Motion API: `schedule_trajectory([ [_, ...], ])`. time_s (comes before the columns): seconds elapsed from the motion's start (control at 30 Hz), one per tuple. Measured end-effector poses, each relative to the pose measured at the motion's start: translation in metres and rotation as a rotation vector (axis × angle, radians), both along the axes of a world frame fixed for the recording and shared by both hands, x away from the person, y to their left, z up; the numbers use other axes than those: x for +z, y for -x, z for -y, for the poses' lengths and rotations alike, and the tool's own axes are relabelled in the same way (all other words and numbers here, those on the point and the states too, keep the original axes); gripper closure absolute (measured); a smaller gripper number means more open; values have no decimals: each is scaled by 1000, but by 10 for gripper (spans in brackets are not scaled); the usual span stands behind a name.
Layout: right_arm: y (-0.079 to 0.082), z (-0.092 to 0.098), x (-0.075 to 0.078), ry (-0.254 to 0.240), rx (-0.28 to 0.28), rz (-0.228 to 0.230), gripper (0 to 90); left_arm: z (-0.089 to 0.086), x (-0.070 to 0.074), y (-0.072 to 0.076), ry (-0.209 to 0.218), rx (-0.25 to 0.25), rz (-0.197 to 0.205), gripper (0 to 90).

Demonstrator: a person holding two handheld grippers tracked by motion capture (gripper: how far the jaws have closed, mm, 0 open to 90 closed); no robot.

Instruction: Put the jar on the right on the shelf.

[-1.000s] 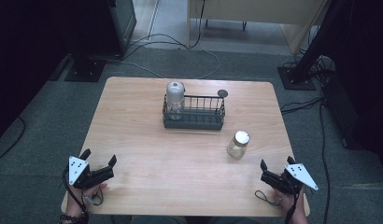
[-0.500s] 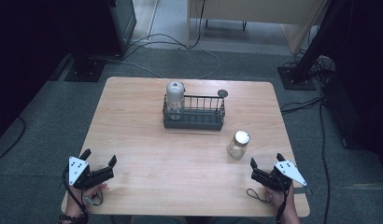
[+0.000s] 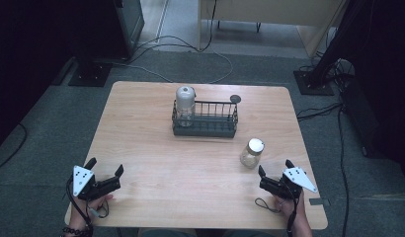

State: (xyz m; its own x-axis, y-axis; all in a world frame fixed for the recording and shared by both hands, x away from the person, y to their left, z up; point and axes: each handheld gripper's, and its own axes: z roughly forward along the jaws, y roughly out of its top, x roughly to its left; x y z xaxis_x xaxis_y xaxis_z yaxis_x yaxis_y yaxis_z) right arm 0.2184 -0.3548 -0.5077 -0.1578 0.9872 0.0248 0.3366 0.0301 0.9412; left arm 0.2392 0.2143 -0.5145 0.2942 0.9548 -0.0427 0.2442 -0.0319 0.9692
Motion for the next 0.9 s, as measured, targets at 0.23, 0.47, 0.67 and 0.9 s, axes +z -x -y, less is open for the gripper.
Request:
schedule_trajectory([
  [0.23, -5, -6, 2, -2, 10, -2, 1, 0, 0, 0, 7, 4, 2, 0],
  [0.47, -8, -10, 4, 8, 21, -3, 1, 0, 0, 0, 8, 5, 1, 0],
  [0.67, -10, -8, 5, -6, 23, -7, 4, -1, 0, 1, 16, 20, 6, 0],
  [0.9, -14, -10, 3, 0, 36, -22, 4, -2, 0, 1, 23, 21, 8, 0],
])
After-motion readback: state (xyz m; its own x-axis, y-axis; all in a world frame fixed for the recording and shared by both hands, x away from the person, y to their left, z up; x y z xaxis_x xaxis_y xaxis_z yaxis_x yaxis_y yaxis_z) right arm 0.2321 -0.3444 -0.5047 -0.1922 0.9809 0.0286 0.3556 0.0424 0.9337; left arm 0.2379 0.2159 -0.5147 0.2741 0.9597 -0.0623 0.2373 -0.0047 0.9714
